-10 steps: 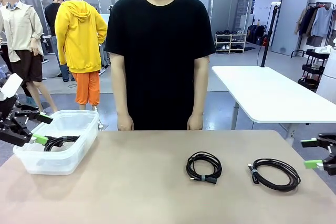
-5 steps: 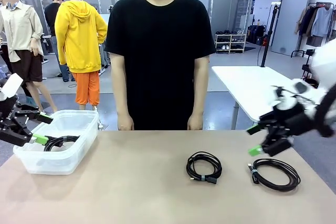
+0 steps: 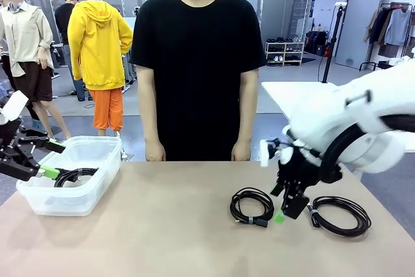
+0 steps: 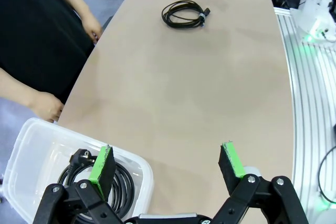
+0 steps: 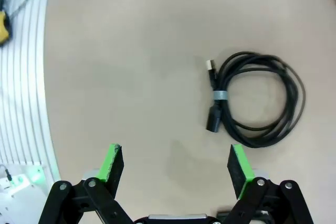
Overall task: Organize and store the cables.
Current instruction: Place the USB Extension Cable into the Organizing box.
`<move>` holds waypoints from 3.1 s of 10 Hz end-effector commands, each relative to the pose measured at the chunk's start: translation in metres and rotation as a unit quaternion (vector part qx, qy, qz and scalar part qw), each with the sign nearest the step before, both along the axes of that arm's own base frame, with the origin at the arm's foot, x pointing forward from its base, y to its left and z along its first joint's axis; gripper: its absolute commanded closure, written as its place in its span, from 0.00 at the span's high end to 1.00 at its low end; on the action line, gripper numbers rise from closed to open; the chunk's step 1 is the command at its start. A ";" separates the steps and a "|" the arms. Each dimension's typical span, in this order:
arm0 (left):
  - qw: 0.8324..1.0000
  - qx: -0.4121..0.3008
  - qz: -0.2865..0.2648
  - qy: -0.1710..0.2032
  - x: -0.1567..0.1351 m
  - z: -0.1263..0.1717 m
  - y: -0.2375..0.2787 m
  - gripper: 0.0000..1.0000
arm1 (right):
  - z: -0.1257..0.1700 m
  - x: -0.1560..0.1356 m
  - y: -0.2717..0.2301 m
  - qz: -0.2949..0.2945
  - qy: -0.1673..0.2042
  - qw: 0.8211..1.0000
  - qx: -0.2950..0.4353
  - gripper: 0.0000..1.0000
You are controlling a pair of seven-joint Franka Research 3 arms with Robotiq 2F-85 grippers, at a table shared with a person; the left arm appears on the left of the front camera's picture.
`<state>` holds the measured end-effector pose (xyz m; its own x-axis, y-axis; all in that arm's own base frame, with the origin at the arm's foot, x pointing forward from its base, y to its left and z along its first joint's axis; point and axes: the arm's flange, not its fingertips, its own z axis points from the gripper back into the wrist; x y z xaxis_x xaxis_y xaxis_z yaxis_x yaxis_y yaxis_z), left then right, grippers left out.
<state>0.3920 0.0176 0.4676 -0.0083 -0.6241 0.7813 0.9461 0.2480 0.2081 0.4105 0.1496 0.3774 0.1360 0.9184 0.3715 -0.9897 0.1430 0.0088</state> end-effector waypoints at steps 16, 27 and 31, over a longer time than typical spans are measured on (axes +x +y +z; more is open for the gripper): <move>1.000 0.002 0.003 0.008 0.003 0.003 0.000 1.00 | -0.077 0.067 0.085 0.006 0.008 0.987 -0.159 0.00; 1.000 0.002 0.003 0.008 0.003 0.003 0.000 1.00 | 0.024 0.048 0.134 0.046 -0.043 0.991 -0.122 0.08; 1.000 0.002 0.003 0.008 0.003 0.003 0.000 1.00 | -0.012 0.036 0.214 0.094 -0.060 0.988 -0.108 0.08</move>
